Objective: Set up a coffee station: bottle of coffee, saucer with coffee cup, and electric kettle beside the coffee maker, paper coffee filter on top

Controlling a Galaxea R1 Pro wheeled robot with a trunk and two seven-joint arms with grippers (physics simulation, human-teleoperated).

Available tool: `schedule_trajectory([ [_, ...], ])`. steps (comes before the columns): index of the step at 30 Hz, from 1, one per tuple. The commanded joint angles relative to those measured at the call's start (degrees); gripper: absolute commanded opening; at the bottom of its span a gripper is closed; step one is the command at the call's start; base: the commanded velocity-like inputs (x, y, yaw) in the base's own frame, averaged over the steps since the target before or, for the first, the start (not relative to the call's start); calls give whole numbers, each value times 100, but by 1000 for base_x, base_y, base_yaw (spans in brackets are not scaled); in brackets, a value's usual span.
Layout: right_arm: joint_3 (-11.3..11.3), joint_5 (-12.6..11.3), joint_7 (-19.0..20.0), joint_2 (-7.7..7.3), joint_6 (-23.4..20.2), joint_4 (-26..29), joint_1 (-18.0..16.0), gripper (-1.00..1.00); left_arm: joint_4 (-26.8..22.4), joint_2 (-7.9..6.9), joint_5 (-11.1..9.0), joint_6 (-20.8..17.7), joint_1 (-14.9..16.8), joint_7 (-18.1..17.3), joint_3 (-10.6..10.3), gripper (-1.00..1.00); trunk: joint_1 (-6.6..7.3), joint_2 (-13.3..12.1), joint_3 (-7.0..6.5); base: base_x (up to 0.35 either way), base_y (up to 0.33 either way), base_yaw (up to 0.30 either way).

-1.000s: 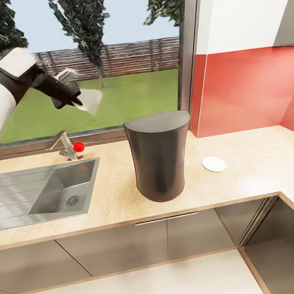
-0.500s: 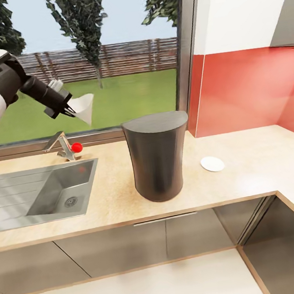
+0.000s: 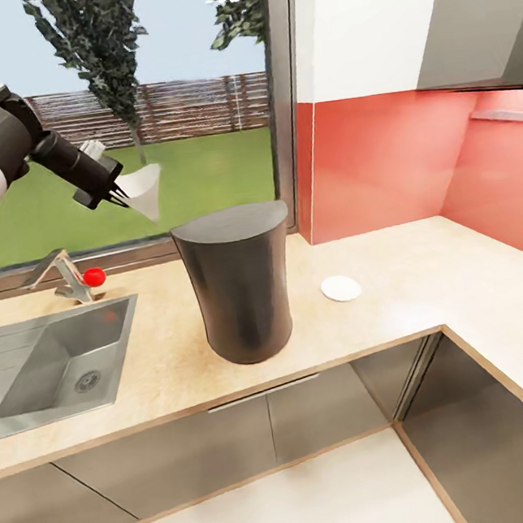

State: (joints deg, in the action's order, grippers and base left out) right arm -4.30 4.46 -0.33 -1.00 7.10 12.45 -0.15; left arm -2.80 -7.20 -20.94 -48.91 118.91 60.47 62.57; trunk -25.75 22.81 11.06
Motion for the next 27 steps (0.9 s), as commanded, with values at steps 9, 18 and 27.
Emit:
schedule_trajectory([
  [9, -44, 47, -1, 4, 12, 1, 2, 100, -705, -9, -33, -62, -6, 24, -51, -100, -3, 10, 10, 3, 0, -170],
  [18, -44, 47, -2, 4, 12, 3, 1, 100, -781, 9, -33, -85, -32, -15, -61, -100, -3, 10, 10, 194, 0, -9],
  [27, -44, 47, 1, 8, 11, 3, 1, 100, -769, 16, -35, -92, -36, -60, -49, -100, -3, 10, 10, 29, 0, 0],
])
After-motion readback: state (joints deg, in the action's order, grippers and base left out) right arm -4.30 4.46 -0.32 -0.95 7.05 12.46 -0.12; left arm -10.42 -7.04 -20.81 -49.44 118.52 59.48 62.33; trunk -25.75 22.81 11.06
